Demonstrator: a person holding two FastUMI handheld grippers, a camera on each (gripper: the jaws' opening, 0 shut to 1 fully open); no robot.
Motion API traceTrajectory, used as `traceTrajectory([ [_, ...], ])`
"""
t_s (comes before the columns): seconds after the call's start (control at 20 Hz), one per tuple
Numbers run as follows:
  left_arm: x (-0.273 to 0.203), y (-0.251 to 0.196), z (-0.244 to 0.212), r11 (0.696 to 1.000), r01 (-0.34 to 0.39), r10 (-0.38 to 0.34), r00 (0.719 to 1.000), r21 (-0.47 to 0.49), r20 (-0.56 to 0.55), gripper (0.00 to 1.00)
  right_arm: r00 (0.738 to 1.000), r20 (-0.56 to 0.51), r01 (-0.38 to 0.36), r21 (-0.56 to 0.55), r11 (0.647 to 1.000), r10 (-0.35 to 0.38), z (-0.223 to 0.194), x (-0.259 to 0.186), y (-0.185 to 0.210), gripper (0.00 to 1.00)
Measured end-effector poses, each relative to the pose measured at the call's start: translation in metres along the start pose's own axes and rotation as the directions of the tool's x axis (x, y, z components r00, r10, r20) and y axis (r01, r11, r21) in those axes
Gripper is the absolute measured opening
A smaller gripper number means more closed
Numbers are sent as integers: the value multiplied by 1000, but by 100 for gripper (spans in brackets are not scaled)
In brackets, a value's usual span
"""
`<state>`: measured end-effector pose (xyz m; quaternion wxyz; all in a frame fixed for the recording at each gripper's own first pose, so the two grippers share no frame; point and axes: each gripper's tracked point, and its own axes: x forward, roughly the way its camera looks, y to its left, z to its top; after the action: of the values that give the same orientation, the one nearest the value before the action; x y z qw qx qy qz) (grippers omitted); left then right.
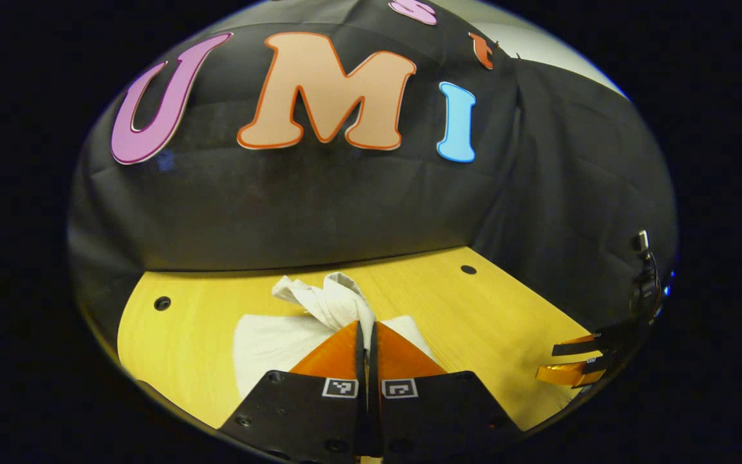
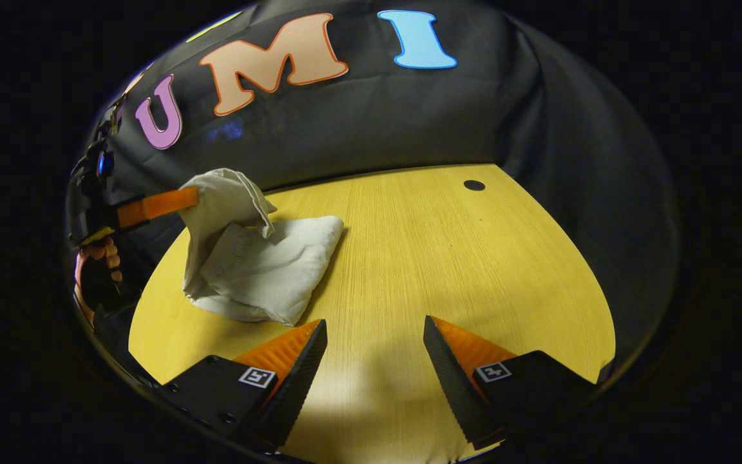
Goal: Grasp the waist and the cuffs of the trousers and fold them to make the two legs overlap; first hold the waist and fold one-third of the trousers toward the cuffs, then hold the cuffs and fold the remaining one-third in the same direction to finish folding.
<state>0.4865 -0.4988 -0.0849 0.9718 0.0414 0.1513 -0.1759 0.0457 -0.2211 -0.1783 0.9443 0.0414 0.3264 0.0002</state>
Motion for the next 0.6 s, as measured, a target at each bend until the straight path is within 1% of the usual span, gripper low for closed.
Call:
traceTrajectory([
  [0.15, 8, -23, -31, 998, 18, -15, 999, 54, -51, 0, 1000, 4, 0, 17, 1000, 0, 1, -2, -3, 92],
  [0.25, 11, -39, -57, 995, 45, -36, 994, 91, -104, 2, 1000, 8, -1, 27, 1000, 1, 1, -2, -5, 92],
  [0.3, 12, -47, -68, 993, 59, -45, 991, 105, -127, 4, 1000, 12, -3, 31, 1000, 2, 1, -2, -4, 97],
  [0.35, 14, -53, -78, 990, 76, -58, 987, 118, -149, 5, 1000, 17, -4, 34, 999, 3, 2, -3, -3, 92],
  [0.4, 14, -63, -86, 987, 99, -78, 983, 126, -165, 5, 1000, 24, -5, 36, 999, 4, 2, -5, -3, 97],
  [0.45, 16, -72, -95, 983, 126, -101, 978, 131, -182, 5, 1000, 29, -5, 38, 999, 4, 3, -6, -3, 97],
  [0.5, 17, -81, -102, 979, 149, -121, 973, 138, -195, 5, 999, 33, -4, 39, 999, 2, 3, -8, -3, 92],
  [0.6, 17, -90, -116, 971, 182, -145, 964, 157, -223, 3, 999, 43, 0, 47, 999, -2, 3, -13, -1, 92],
])
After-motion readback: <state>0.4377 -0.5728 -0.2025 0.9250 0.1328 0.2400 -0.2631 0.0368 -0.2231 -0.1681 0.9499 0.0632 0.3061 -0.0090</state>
